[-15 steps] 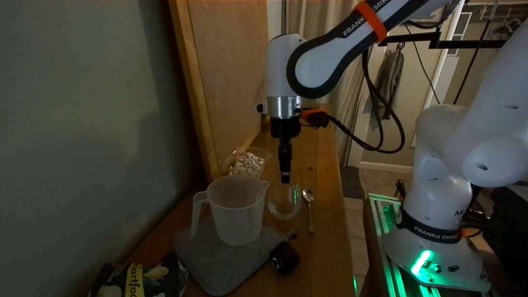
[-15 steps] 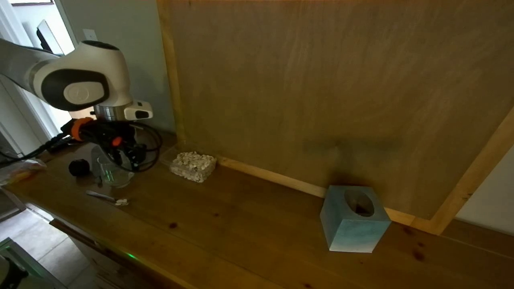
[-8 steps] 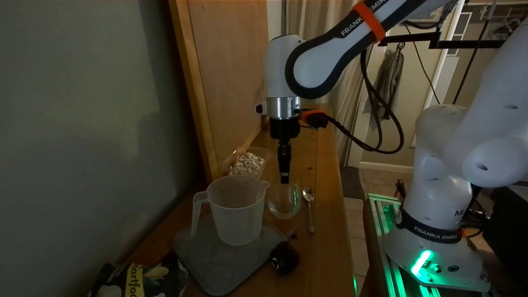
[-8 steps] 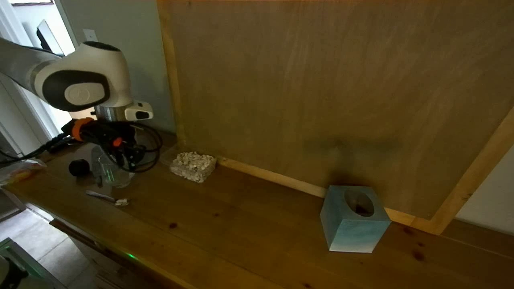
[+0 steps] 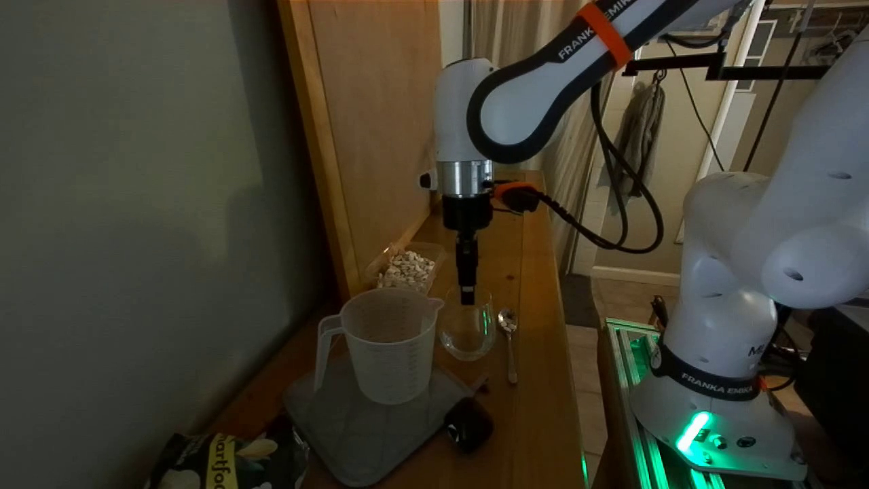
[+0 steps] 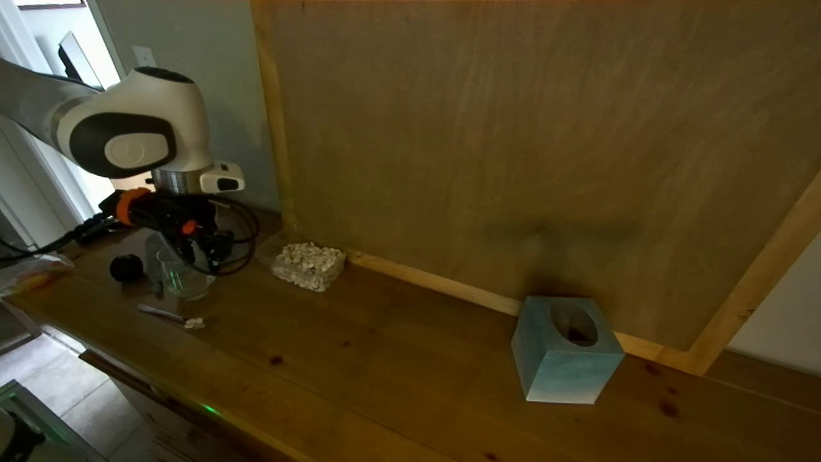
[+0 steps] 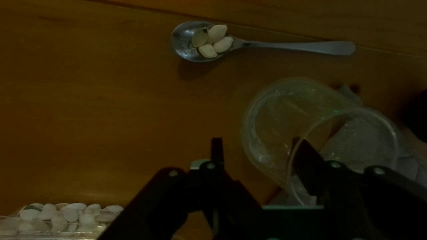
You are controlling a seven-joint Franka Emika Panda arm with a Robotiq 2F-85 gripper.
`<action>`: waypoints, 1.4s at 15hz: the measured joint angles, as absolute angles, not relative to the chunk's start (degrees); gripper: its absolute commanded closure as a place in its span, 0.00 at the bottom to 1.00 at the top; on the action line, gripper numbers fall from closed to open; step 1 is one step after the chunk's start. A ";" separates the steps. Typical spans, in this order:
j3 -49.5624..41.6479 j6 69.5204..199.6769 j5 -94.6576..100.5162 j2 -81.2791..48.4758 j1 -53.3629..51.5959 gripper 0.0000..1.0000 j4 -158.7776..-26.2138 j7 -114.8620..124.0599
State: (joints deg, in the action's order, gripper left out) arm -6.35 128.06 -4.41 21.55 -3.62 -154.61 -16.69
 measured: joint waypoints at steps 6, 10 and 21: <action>-6.14 128.06 -4.50 20.94 -3.82 1.00 -154.27 -16.69; -6.12 128.16 -4.54 20.01 -3.83 0.99 -154.27 -16.69; -3.03 127.56 -2.29 21.65 -3.57 0.99 -151.75 -13.68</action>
State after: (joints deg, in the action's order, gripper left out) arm -3.03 127.56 -2.29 21.65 -3.57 -151.75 -13.68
